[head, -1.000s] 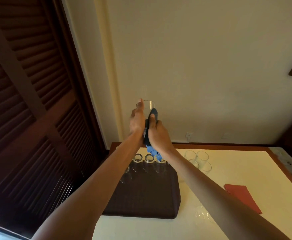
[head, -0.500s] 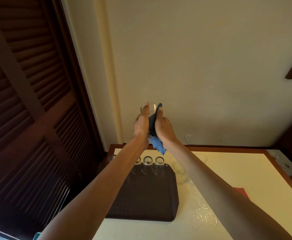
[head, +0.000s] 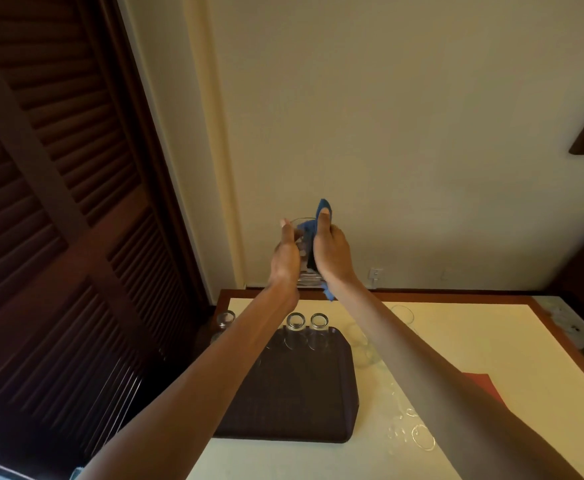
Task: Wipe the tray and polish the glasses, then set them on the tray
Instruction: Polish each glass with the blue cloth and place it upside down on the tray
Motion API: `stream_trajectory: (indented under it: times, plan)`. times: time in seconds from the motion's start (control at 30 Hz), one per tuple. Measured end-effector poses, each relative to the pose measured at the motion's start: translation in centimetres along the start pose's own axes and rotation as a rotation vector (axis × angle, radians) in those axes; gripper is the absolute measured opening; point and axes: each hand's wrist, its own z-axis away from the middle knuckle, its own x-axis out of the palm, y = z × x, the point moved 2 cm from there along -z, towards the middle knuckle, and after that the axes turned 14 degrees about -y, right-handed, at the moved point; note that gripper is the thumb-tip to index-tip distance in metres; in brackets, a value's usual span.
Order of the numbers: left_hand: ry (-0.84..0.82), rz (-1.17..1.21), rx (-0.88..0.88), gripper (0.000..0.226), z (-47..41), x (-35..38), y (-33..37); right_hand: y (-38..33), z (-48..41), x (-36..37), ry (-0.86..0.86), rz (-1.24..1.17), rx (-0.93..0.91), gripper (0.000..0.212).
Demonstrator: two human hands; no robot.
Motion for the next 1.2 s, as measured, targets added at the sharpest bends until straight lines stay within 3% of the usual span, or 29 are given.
stream_trajectory:
  times: [0.07,0.2,0.27,0.33,0.4,0.5,0.7,0.83,0.97,1.1,1.2]
  plan:
    - [0.036,-0.012,-0.004,0.073,-0.2,0.0,0.0,0.1,0.3,0.3,-0.051,-0.072,0.091,0.069]
    - [0.123,-0.043,-0.029,0.113,-3.0,-1.8,-1.4,1.1,2.0,1.4,-0.155,-0.064,0.174,0.067]
    - [0.111,-0.061,0.004,0.099,-1.3,-1.6,0.0,1.7,2.9,2.0,-0.183,0.012,0.120,0.070]
    - [0.100,-0.048,0.045,0.079,-0.7,-1.6,0.6,1.8,3.6,2.7,-0.157,0.081,0.031,0.055]
    - [0.101,-0.039,0.051,0.072,-0.7,-1.7,0.5,1.4,3.6,3.2,-0.086,0.139,-0.101,0.039]
    - [0.050,-0.029,0.044,0.066,-1.1,-1.6,0.2,0.1,2.8,2.8,0.019,0.195,-0.235,0.039]
    - [0.013,-0.043,0.059,0.069,-1.0,-0.7,0.5,-1.4,1.2,0.6,-0.002,0.035,-0.090,0.062]
    - [0.032,-0.016,-0.003,0.089,-1.3,-1.1,0.9,-0.2,2.4,1.2,-0.108,0.055,0.008,0.068]
    - [0.065,-0.065,0.023,0.066,-1.6,-1.9,0.9,1.4,3.6,2.6,-0.165,0.127,-0.017,0.055]
    - [0.025,0.019,-0.003,0.062,-1.7,-1.8,0.4,0.5,2.7,3.0,-0.025,0.174,-0.183,0.042]
    - [-0.005,0.016,0.026,0.063,-1.5,-1.1,0.3,-0.9,1.3,1.8,0.042,0.160,-0.170,0.045]
